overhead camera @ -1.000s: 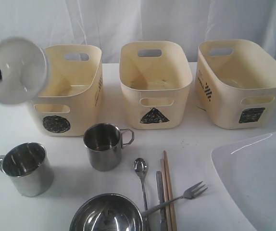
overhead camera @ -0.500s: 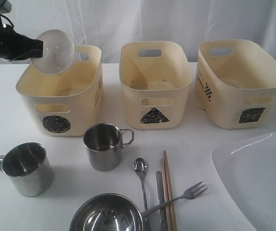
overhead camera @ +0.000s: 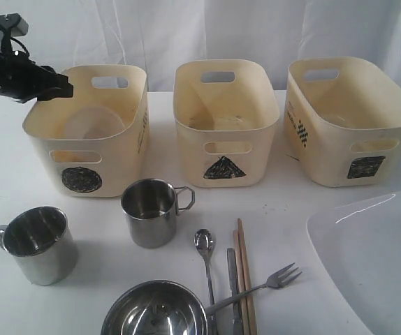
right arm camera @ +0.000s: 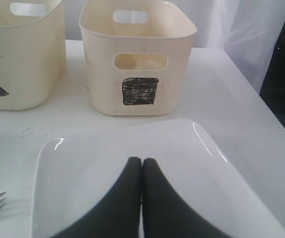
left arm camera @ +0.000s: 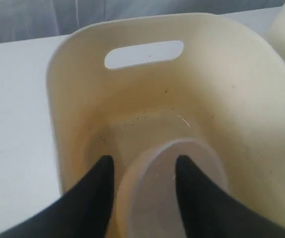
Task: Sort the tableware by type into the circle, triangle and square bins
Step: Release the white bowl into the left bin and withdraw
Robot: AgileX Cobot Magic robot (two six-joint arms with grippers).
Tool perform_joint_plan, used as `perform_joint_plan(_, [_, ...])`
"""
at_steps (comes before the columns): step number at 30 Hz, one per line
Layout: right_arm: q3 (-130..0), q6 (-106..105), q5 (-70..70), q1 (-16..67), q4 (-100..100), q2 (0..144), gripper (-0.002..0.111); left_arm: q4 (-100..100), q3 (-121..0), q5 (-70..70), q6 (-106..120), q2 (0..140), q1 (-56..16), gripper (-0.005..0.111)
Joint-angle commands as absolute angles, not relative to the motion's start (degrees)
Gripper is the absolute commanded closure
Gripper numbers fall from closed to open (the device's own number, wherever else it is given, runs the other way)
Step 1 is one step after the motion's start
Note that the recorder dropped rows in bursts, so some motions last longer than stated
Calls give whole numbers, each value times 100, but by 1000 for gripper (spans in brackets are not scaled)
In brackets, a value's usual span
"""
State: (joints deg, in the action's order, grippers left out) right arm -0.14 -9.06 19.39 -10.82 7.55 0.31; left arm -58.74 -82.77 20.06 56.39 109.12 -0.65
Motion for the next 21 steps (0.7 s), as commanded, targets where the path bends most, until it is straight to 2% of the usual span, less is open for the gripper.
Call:
perform_joint_plan(1, [0, -882, 1928, -1065, 759, 0, 108, -6053, -8309, 2104, 5676, 10857, -76, 44])
perform_joint_plan(12, [0, -882, 1928, -1065, 759, 0, 108, -6397, -8349, 2036, 5676, 10620, -76, 43])
perform_joint_plan(21, [0, -882, 1928, -1065, 759, 0, 108, -5630, -8349, 2313, 5616, 9456, -66, 43])
